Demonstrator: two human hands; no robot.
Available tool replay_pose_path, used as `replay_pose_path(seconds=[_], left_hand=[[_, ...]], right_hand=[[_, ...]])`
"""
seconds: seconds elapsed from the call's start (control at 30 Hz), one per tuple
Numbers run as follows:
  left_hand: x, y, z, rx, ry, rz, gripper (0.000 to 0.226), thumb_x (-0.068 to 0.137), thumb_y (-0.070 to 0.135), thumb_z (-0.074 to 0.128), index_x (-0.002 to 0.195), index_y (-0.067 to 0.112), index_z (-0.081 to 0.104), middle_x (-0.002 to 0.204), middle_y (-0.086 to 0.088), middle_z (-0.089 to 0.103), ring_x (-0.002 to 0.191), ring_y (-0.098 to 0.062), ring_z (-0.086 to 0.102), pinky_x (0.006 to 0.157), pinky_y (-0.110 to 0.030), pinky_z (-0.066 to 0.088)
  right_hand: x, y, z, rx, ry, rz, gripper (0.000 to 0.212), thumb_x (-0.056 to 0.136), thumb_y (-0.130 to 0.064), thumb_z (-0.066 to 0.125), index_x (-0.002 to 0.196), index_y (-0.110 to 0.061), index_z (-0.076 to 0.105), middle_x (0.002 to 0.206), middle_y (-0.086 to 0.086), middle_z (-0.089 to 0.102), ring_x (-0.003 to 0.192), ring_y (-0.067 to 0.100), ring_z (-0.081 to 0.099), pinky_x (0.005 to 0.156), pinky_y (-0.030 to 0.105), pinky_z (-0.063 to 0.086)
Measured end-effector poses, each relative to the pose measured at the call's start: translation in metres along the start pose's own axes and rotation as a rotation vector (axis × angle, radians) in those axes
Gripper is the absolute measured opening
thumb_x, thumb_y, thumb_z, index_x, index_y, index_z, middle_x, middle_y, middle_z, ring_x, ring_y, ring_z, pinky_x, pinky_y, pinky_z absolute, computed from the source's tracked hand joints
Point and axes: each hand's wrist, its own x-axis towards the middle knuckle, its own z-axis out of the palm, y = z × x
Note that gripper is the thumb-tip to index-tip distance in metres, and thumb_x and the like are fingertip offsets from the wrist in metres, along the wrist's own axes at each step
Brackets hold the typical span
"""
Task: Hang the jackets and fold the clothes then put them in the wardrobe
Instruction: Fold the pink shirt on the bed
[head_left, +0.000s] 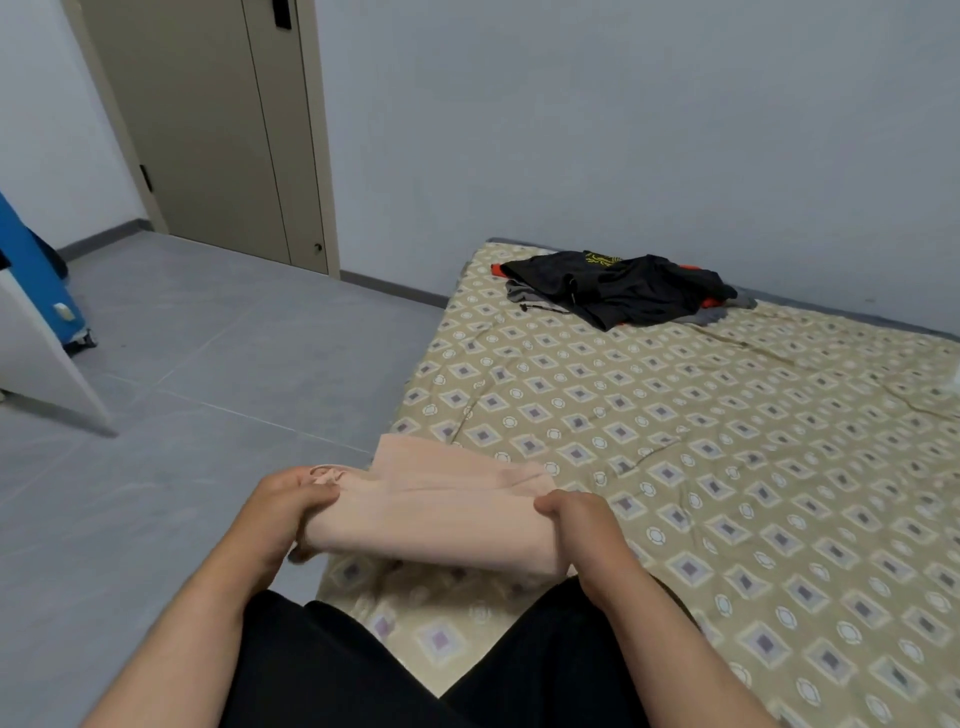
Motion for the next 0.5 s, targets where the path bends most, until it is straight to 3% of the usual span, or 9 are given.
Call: replay_pose_path(seconds=[0.07, 0.13, 0.2, 0.27, 0.37, 0.43, 0.5], left_hand=[[0.006, -0.010, 0.003, 0.083, -0.056, -0.085, 0.014, 0.082, 0.013, 0.066, 0.090, 0.002, 0.070, 0.079, -0.021, 0.067, 0.070, -0.029, 0.058, 0.063, -0.038, 0.043], [0.015, -0.020, 0.006, 0.145, -0.067, -0.078, 0.014, 0.094, 0.012, 0.060, 0.093, 0.008, 0.073, 0.089, -0.016, 0.075, 0.079, -0.028, 0.066, 0.075, -0.039, 0.048], [0.023, -0.023, 0.010, 0.220, -0.037, -0.030, 0.017, 0.097, 0.023, 0.060, 0.093, 0.012, 0.073, 0.086, -0.003, 0.077, 0.079, -0.022, 0.069, 0.072, -0.035, 0.050], [0.029, -0.022, 0.013, 0.207, -0.030, -0.042, 0.021, 0.091, 0.032, 0.068, 0.087, 0.012, 0.070, 0.076, 0.001, 0.073, 0.073, -0.021, 0.064, 0.066, -0.032, 0.044], [0.038, -0.026, 0.019, 0.232, -0.171, -0.182, 0.029, 0.076, 0.030, 0.079, 0.094, 0.011, 0.067, 0.082, -0.002, 0.072, 0.076, -0.024, 0.064, 0.067, -0.032, 0.044], [0.043, -0.032, 0.026, 0.385, -0.217, -0.220, 0.019, 0.081, 0.018, 0.077, 0.097, 0.014, 0.068, 0.090, -0.004, 0.073, 0.083, -0.023, 0.068, 0.069, -0.032, 0.049], [0.049, -0.036, 0.034, 0.510, -0.120, -0.147, 0.005, 0.085, 0.012, 0.069, 0.087, 0.010, 0.065, 0.084, -0.006, 0.068, 0.074, -0.021, 0.061, 0.064, -0.031, 0.043]], right_hand=[[0.013, 0.006, 0.007, -0.145, -0.055, 0.077, 0.016, 0.084, -0.022, 0.061, 0.089, -0.007, 0.059, 0.093, 0.009, 0.062, 0.081, 0.024, 0.057, 0.065, 0.034, 0.038], [0.027, 0.010, 0.014, -0.325, -0.094, 0.110, 0.011, 0.091, -0.016, 0.052, 0.092, -0.008, 0.058, 0.099, 0.010, 0.064, 0.085, 0.023, 0.058, 0.068, 0.033, 0.040], [0.042, 0.013, 0.019, -0.421, -0.087, 0.120, 0.014, 0.095, -0.008, 0.039, 0.098, -0.011, 0.052, 0.106, 0.008, 0.058, 0.086, 0.021, 0.054, 0.070, 0.031, 0.040], [0.057, 0.014, 0.021, -0.392, -0.050, 0.187, 0.025, 0.095, -0.002, 0.032, 0.106, -0.016, 0.049, 0.102, 0.009, 0.053, 0.082, 0.021, 0.050, 0.077, 0.030, 0.041], [0.074, 0.016, 0.021, -0.298, 0.020, 0.361, 0.017, 0.092, 0.005, 0.034, 0.091, -0.003, 0.049, 0.089, 0.015, 0.051, 0.079, 0.028, 0.051, 0.074, 0.038, 0.046], [0.083, 0.019, 0.023, -0.208, 0.036, 0.435, 0.017, 0.090, 0.006, 0.034, 0.085, -0.004, 0.047, 0.090, 0.016, 0.052, 0.084, 0.030, 0.051, 0.075, 0.042, 0.048], [0.088, 0.022, 0.025, -0.161, 0.046, 0.452, 0.020, 0.090, 0.006, 0.034, 0.088, -0.005, 0.052, 0.088, 0.014, 0.052, 0.078, 0.027, 0.049, 0.073, 0.038, 0.046]])
